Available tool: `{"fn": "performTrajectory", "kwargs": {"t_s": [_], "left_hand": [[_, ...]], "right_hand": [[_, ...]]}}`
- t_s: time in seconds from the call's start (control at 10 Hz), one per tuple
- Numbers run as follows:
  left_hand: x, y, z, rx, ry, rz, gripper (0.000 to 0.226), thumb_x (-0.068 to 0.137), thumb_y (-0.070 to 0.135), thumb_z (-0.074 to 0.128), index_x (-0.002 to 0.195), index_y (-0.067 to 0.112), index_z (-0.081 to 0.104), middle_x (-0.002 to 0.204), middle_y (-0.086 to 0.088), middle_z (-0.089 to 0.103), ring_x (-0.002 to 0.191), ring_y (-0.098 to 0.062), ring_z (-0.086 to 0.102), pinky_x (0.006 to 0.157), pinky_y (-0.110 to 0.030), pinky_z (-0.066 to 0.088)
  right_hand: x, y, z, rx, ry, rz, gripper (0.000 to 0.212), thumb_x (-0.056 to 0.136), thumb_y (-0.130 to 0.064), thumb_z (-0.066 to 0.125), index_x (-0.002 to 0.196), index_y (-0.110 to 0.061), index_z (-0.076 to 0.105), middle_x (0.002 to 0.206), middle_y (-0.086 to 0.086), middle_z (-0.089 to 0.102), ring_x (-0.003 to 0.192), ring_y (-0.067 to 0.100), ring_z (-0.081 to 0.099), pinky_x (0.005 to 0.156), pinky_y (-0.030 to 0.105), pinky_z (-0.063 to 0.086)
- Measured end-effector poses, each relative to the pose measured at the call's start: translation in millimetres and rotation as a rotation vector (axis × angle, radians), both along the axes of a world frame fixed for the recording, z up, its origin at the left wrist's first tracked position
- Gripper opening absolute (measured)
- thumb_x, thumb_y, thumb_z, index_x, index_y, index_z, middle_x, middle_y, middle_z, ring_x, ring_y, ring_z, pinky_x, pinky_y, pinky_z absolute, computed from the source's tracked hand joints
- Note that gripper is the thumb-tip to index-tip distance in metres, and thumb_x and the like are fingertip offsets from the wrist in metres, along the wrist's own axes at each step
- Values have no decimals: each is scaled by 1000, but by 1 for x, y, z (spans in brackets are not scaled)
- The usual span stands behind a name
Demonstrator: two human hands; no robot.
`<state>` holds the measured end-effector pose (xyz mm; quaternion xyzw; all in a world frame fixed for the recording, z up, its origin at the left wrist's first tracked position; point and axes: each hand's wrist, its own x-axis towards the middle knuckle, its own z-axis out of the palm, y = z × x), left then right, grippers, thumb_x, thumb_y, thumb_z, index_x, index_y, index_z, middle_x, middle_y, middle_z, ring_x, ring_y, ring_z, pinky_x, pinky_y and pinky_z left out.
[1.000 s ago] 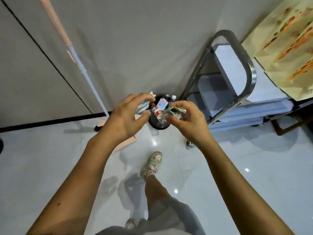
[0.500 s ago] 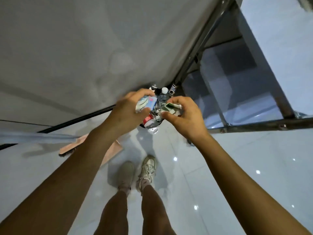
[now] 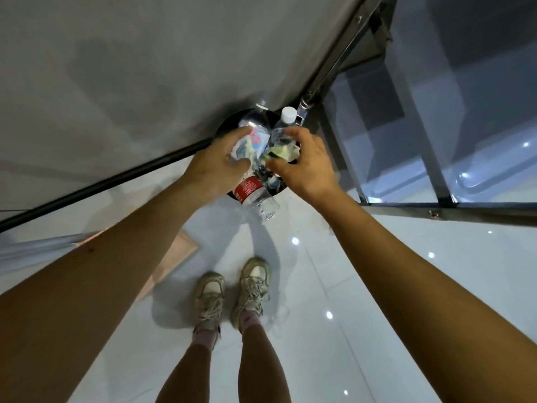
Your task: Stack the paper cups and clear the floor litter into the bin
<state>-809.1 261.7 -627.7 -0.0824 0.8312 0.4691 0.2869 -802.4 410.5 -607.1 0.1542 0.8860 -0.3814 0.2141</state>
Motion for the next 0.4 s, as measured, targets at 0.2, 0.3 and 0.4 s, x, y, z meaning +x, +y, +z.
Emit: {"fn": "performTrajectory", "kwargs": {"t_s": [0.2, 0.3, 0.4], "left_hand": [[-3, -18, 10, -82, 84, -3, 40, 89, 13, 51, 127, 27, 50, 122, 1, 57, 98, -9, 49, 67, -6, 29], [-3, -21, 17, -97, 73, -45, 39, 90, 16, 51, 127, 28, 50, 124, 1, 57, 100, -12, 51, 71, -8, 31], [-2, -19, 38, -84, 99, -89, 39, 89, 16, 52, 126, 29, 51, 123, 1, 58, 102, -12, 52, 65, -6, 33]], "right_hand": [[0, 4, 2, 0, -51, 36, 56, 82, -20, 66, 131, -21, 39, 138, 6, 40, 120, 22, 47, 99, 34, 43], [3, 7, 8, -10, -61, 44, 52, 83, -20, 65, 130, -21, 42, 135, 5, 43, 118, 21, 48, 98, 33, 43], [7, 5, 25, 7, -38, 101, 51, 84, -22, 64, 130, -20, 43, 133, 5, 45, 118, 20, 48, 96, 32, 43]]}}
